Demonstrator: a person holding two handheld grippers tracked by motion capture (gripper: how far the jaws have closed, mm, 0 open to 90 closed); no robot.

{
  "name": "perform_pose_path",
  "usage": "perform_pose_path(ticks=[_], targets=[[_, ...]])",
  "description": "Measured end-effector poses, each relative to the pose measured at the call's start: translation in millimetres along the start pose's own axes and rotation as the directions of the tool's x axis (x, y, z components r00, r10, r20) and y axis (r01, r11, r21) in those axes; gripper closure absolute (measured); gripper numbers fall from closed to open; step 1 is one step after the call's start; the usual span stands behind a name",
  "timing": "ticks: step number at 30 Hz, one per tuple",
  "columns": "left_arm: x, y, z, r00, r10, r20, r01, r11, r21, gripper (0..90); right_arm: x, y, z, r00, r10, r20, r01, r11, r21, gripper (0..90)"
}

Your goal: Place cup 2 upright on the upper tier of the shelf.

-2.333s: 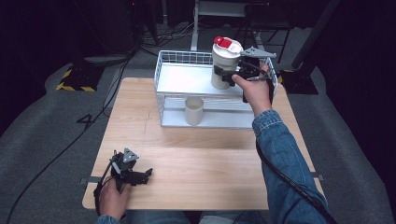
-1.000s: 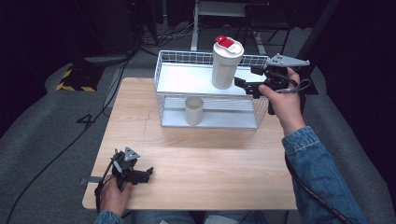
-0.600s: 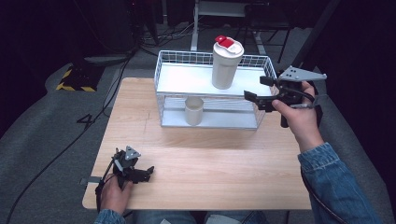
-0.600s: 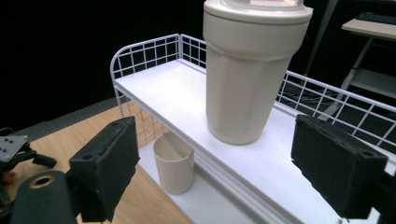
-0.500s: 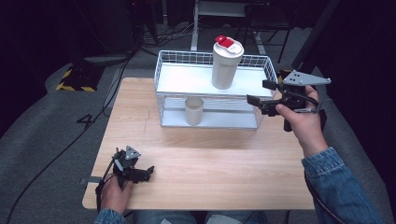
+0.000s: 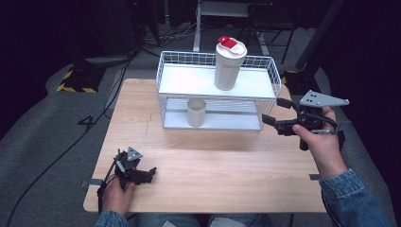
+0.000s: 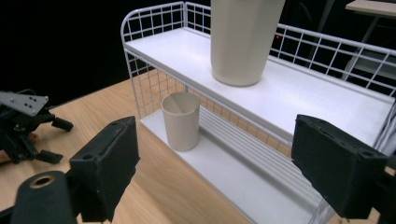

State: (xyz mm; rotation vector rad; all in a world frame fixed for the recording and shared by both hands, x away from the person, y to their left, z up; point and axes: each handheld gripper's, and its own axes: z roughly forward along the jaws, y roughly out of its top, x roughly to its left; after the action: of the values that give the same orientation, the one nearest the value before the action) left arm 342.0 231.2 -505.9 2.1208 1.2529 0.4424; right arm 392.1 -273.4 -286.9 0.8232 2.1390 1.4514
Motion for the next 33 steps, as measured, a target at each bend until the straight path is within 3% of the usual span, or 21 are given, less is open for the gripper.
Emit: perform_pose_path(ticks=[13, 25, 33], targets=[[0.1, 0.0, 0.0, 1.0, 0.002, -0.001, -0.002, 1.0, 0.0, 0.0, 3.6, -48.8, -16.6, 1.0, -0.004, 0.003, 0.004, 0.999, 0.033, 15.3], [0.1, 0.1, 0.1, 1.0, 0.002, -0.002, -0.002, 1.0, -0.002, 0.0, 2.2, -108.5, -20.5, 0.9991, 0.032, 0.027, -0.035, 0.995, 0.096, 15.5], [0.0, 0.0, 0.0, 1.0, 0.002, -0.002, -0.002, 1.0, -0.001, 0.0, -3.7, -141.8, -20.9, 0.9953, 0.087, 0.042, -0.091, 0.989, 0.114, 15.5]])
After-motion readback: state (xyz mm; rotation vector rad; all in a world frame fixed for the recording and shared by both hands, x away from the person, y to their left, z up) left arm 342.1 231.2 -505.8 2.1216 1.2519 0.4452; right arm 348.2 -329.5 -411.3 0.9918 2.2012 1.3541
